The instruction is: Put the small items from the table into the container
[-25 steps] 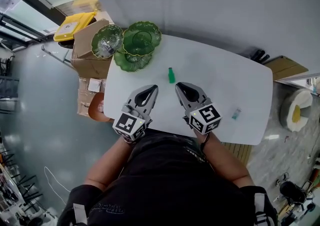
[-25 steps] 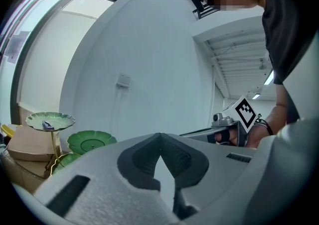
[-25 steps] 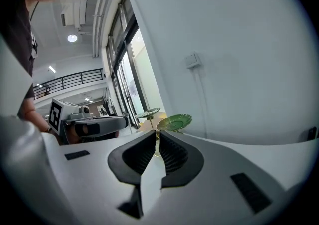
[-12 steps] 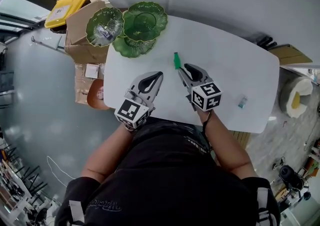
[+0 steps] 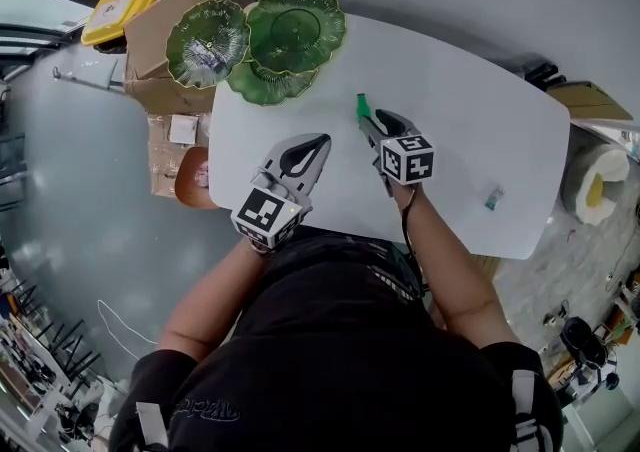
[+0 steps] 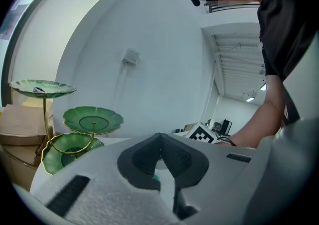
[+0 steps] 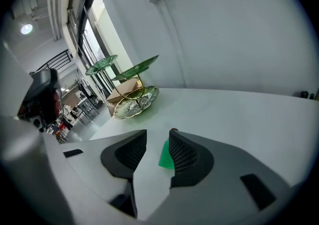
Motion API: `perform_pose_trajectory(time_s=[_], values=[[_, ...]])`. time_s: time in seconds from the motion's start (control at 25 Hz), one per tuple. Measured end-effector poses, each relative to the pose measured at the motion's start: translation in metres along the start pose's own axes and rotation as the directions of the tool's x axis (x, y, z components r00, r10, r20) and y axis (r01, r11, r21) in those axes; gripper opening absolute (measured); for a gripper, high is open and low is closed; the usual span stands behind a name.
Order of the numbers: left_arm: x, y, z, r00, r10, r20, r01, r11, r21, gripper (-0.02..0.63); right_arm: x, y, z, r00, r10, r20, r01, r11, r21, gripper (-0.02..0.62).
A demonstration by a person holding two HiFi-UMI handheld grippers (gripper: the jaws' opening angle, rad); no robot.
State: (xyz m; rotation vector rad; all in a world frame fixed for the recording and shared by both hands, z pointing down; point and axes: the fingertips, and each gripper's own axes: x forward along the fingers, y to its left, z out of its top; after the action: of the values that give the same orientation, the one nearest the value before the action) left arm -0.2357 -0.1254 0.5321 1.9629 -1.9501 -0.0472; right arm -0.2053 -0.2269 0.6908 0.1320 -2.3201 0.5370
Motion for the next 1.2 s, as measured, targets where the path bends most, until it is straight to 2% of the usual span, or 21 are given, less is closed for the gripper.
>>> perform_pose_trajectory(time_s=[0.32,0.56,0.8,1.2], values=[[0.012,-0.006,-0.011,0.999,-0.042,-0.017,0.042,0.999,-0.027,0.006,0.037,-0.020,-0.032,0.991,-0.036,-0.126,0.036,0.999,0.001,0.158],[0.008,0.007,-0.015,0.999,-0.025,-0.025,0.024,0.999,-0.040,0.007,0.050,-0.025,-0.051,0.982,-0.045,-0.185,0.047,0.999,0.006,0.167],[0.004,0.018,-0.016,1.000,-0.002,-0.024,0.000,0.999,-0.051,0.006,0.062,-0.024,-0.065,0.967,-0.055,-0.247,0.045,0.998,-0.045,0.172],[-0.005,0.022,-0.012,1.000,0.021,-0.017,-0.022,0.998,-0.058,0.006,0.063,-0.021,-0.068,0.957,-0.102,-0.271,0.058,0.985,-0.165,0.172]])
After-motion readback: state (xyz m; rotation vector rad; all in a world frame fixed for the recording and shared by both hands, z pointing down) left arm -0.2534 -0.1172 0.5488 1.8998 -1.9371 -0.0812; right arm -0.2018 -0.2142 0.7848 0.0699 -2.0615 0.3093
